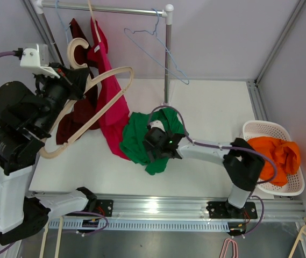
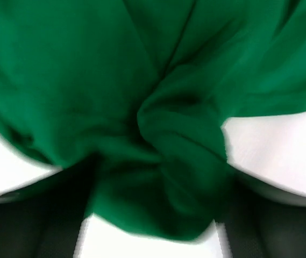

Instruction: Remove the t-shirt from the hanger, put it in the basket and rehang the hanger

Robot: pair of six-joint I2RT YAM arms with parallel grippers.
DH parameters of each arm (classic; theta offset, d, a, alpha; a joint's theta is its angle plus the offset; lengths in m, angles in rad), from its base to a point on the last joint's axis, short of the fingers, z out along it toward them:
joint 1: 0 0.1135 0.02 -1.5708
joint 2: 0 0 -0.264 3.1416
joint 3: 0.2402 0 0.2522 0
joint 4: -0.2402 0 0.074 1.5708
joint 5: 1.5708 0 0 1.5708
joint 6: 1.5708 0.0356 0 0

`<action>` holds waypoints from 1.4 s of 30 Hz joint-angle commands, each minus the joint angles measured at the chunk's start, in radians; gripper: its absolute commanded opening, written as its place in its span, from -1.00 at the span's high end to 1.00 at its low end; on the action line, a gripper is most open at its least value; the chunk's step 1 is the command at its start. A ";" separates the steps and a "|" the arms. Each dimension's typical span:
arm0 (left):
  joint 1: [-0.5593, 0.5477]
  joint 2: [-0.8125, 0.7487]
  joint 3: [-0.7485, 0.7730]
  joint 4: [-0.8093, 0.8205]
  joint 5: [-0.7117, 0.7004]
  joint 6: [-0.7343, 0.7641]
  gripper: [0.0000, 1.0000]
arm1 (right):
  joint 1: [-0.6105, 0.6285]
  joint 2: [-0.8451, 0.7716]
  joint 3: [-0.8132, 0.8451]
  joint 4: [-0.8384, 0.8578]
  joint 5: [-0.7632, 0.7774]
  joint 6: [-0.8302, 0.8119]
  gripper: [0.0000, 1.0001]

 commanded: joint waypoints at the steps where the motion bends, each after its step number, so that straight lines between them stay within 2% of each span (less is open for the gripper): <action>1: 0.010 0.010 -0.068 0.229 -0.047 0.069 0.99 | -0.002 0.106 0.075 -0.047 -0.027 -0.005 -0.99; 6: 0.010 0.008 -0.202 0.431 -0.053 0.152 0.99 | 0.007 0.192 0.160 0.008 -0.092 -0.012 -0.99; 10: 0.010 0.031 -0.203 0.494 -0.049 0.173 0.99 | 0.007 0.270 0.229 -0.019 -0.060 -0.020 -0.99; 11: 0.009 0.051 -0.191 0.491 -0.053 0.179 0.99 | 0.006 0.279 0.233 -0.026 -0.046 -0.012 -0.81; 12: 0.010 0.060 -0.177 0.488 -0.061 0.182 0.99 | 0.004 0.284 0.227 -0.035 -0.038 -0.008 0.30; 13: 0.010 0.070 -0.171 0.483 -0.061 0.185 0.99 | 0.003 0.270 0.218 -0.049 -0.020 -0.003 0.87; 14: 0.010 0.083 -0.160 0.483 -0.061 0.192 0.99 | 0.001 0.252 0.203 -0.056 -0.011 0.006 1.00; 16: 0.010 0.094 -0.153 0.485 -0.072 0.198 0.99 | -0.002 0.192 0.126 -0.056 0.002 0.023 1.00; 19: 0.010 0.114 -0.148 0.517 -0.084 0.221 0.99 | 0.001 -0.019 0.007 -0.091 0.034 0.064 1.00; 20: 0.010 0.122 -0.145 0.524 -0.092 0.236 0.99 | 0.000 -0.156 -0.013 -0.143 0.061 0.078 1.00; 21: 0.012 0.140 -0.139 0.529 -0.098 0.241 0.99 | -0.002 -0.227 -0.026 -0.180 0.078 0.092 1.00; 22: 0.012 0.148 -0.131 0.544 -0.113 0.247 0.99 | -0.003 -0.300 -0.030 -0.220 0.101 0.115 1.00; 23: 0.010 0.154 -0.148 0.558 -0.124 0.251 0.99 | -0.008 -0.437 -0.021 -0.304 0.151 0.127 1.00; 25: 0.013 0.168 -0.144 0.596 -0.141 0.259 0.99 | -0.052 -0.556 0.020 -0.381 0.189 0.138 1.00; 27: 0.015 0.180 -0.134 0.612 -0.144 0.259 0.99 | -0.101 -0.665 0.136 -0.467 0.248 0.129 1.00; 31: 0.015 0.240 -0.058 0.597 -0.156 0.241 0.99 | -0.262 -0.669 0.398 -0.518 0.331 0.040 1.00; 32: 0.015 0.252 -0.030 0.581 -0.159 0.238 0.99 | -0.334 -0.655 0.460 -0.514 0.325 -0.021 1.00; 34: 0.013 0.275 0.004 0.580 -0.168 0.239 0.99 | -0.399 -0.583 0.679 -0.501 0.353 -0.086 1.00; 35: 0.015 0.296 0.014 0.595 -0.173 0.251 0.99 | -0.469 -0.546 0.774 -0.503 0.358 -0.160 1.00; 36: 0.015 0.304 0.018 0.604 -0.187 0.253 0.99 | -0.503 -0.502 0.998 -0.507 0.365 -0.198 1.00; 38: 0.019 0.332 0.025 0.623 -0.181 0.264 0.99 | -0.558 -0.350 1.238 -0.507 0.428 -0.273 1.00; 40: 0.022 0.355 0.040 0.632 -0.178 0.270 0.99 | -0.560 -0.271 1.467 -0.448 0.489 -0.426 1.00; 42: 0.025 0.381 0.039 0.662 -0.172 0.291 0.99 | -0.560 -0.257 1.444 -0.227 0.622 -0.611 1.00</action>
